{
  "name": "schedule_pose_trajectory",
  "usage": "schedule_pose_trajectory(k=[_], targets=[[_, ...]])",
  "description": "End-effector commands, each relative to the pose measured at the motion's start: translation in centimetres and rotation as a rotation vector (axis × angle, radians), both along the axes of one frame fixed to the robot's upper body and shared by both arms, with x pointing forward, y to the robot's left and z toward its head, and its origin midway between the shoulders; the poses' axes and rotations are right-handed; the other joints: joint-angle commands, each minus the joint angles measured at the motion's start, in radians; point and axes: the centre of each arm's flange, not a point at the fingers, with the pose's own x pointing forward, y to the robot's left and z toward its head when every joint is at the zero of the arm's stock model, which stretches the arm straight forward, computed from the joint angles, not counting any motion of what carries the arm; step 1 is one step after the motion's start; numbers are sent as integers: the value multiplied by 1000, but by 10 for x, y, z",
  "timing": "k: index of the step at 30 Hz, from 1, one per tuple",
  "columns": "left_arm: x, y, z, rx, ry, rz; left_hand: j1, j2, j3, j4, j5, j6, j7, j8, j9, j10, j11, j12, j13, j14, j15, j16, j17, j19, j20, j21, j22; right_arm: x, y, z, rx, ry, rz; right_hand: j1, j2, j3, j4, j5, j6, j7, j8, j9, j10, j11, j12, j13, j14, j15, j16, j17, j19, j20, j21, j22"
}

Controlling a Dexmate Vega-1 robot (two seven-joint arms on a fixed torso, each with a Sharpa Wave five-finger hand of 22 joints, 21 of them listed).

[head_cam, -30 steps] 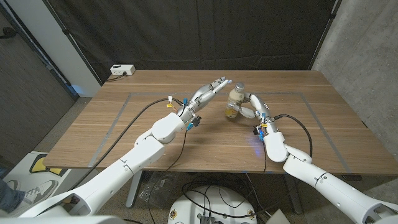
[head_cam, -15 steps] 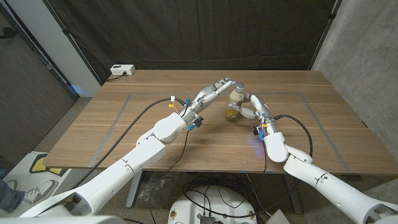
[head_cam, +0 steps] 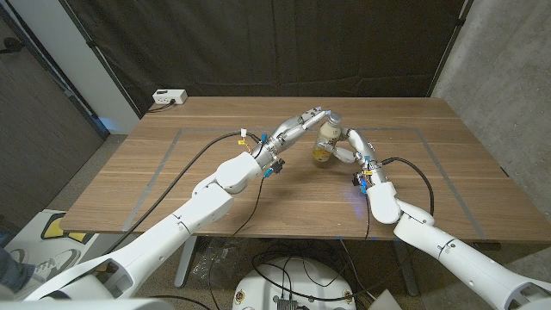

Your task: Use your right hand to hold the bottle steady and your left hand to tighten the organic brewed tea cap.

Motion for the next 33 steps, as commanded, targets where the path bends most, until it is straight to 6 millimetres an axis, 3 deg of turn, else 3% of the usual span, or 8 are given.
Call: schedule_pose_trajectory(k=[1, 12, 24, 29, 33], targets=[[11, -10, 7, 34, -2, -32, -2, 0, -5, 6, -1, 10, 3, 5, 4, -7, 2, 1, 1, -63, -8, 4, 5, -194, 5, 3, 5, -5, -4, -1, 15, -6, -22, 194, 199, 18, 8, 5, 80, -72, 1, 5, 18, -10, 9, 3, 7, -93, 1, 2, -8, -90, 7, 3], [16, -18, 22, 36, -44, -66, -2, 0, -5, 7, -2, 10, -1, 5, 4, -4, 1, 2, 1, -62, -7, 5, 5, -192, 5, 4, 5, -6, -8, -1, 31, -9, -40, 194, 198, 19, 7, 5, 79, -73, 0, 5, 19, -10, 9, 3, 8, -95, 1, 2, -9, -90, 9, 3], [10, 19, 12, -46, -11, 31, -2, 0, -5, 8, -2, 10, -5, 4, 4, -2, -1, 3, 1, -60, -7, 5, 5, -188, 3, 6, 5, 1, -1, -1, 27, 5, -27, 194, 198, 20, 8, 5, 80, -73, 0, 5, 20, -9, 9, 3, 7, -95, 1, 2, -9, -90, 11, 3], [6, 24, 6, -60, 3, 40, -1, 0, -4, 8, -2, 11, -5, 5, 4, -1, -1, 3, 1, -60, -8, 6, 5, -192, 4, 4, 5, 3, 2, 0, 26, 5, -22, 194, 198, 20, 7, 5, 79, -74, -1, 5, 18, -10, 8, 3, 7, -95, 1, 2, -9, -90, 12, 3], [0, 24, 3, -62, -4, 51, -1, 0, -4, 9, -2, 37, 9, 15, 4, -1, -1, 3, 1, -61, -7, 5, 5, -190, 4, 5, 5, 4, 3, 0, 24, 7, -20, 194, 198, 20, 8, 5, 79, -73, -1, 5, 18, -10, 9, 3, 8, -96, 1, 2, -9, -90, 13, 3]])
